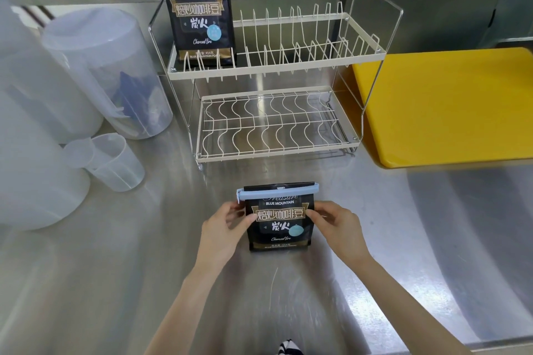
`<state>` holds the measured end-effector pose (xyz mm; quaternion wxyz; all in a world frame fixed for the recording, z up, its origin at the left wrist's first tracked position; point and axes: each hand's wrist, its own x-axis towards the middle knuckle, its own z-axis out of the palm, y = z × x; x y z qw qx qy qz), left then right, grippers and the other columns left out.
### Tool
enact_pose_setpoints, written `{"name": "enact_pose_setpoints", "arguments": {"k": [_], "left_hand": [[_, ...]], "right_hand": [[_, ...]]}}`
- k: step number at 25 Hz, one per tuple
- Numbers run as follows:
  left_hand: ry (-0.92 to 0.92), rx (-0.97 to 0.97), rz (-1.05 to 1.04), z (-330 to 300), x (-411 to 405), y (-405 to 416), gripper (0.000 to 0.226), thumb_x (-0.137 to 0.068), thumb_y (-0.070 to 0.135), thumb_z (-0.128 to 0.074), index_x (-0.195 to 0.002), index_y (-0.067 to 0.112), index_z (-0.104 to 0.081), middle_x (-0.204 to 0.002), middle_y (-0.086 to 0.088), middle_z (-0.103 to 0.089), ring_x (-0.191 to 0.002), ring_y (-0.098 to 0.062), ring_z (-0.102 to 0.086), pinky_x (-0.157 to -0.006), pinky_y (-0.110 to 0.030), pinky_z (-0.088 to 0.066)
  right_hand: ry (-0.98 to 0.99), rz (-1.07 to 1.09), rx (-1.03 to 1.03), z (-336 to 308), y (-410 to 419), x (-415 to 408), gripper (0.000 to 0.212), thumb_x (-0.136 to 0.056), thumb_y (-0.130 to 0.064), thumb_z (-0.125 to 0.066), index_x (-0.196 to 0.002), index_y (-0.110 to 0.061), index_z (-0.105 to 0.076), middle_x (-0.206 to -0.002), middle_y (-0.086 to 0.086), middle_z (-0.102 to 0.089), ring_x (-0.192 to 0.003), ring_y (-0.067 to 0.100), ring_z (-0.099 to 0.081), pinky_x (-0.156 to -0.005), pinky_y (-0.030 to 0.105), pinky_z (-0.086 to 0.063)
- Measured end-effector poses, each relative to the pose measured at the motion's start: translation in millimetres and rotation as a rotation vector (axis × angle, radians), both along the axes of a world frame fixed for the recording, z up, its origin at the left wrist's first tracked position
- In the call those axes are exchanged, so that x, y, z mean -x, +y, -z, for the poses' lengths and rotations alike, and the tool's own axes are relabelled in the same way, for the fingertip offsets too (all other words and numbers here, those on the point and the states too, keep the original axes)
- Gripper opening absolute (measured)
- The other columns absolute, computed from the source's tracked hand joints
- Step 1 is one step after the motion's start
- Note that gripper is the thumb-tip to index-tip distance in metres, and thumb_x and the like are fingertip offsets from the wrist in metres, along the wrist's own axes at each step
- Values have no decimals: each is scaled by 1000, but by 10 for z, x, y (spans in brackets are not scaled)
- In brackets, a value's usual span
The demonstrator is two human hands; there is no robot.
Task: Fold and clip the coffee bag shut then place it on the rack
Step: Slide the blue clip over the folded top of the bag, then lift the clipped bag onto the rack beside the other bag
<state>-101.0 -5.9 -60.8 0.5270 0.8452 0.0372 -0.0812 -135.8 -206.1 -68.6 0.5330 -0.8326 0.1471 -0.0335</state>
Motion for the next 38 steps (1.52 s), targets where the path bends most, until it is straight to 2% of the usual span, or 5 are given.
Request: {"name": "enact_pose_setpoints", "arguments": {"k": [5, 9, 13, 19, 38], "left_hand": [[3, -10, -19, 114, 74, -89, 11, -77, 23, -66, -83, 14, -65, -81, 8, -68, -67, 14, -60, -67, -2, -43], [26, -28, -44, 143, 90, -122, 9, -80, 30, -61, -80, 22, -65, -70, 16, -68, -63, 17, -57, -72, -17, -44], [35, 41, -28, 71, 105, -95, 17, -80, 23, -62, -68, 36, -61, -66, 28, -64, -64, 23, -56, -61, 3, -39], [10, 47, -76, 18, 99, -113, 12, -80, 22, -62, -71, 31, -61, -79, 5, -71, -75, -5, -64, -70, -8, -43], [-364, -28, 79, -1003, -538, -202, 13, -84, 21, -56, -88, 12, -64, -87, 5, -69, -76, 1, -60, -65, 5, -38]], "right_hand": [[-14, 16, 14, 18, 62, 50, 14, -86, -14, -54, -94, -10, -64, -86, 0, -66, -73, 1, -60, -59, -3, -41], [-2, 1, 23, -9, 79, 7, 13, -88, -16, -50, -91, -11, -61, -82, 0, -66, -71, 3, -60, -57, 0, -42], [39, -9, -42, -16, 53, 0, 12, -85, -15, -55, -93, -11, -63, -86, -1, -66, -77, 7, -61, -62, -1, -44], [21, 3, -71, -78, 82, 23, 11, -82, -8, -58, -89, -10, -66, -84, -3, -66, -64, -21, -57, -59, -4, -40], [-89, 1, -309, -1158, -262, -613, 9, -81, -19, -60, -86, -19, -68, -81, -7, -68, -80, 8, -63, -71, 23, -51]]}}
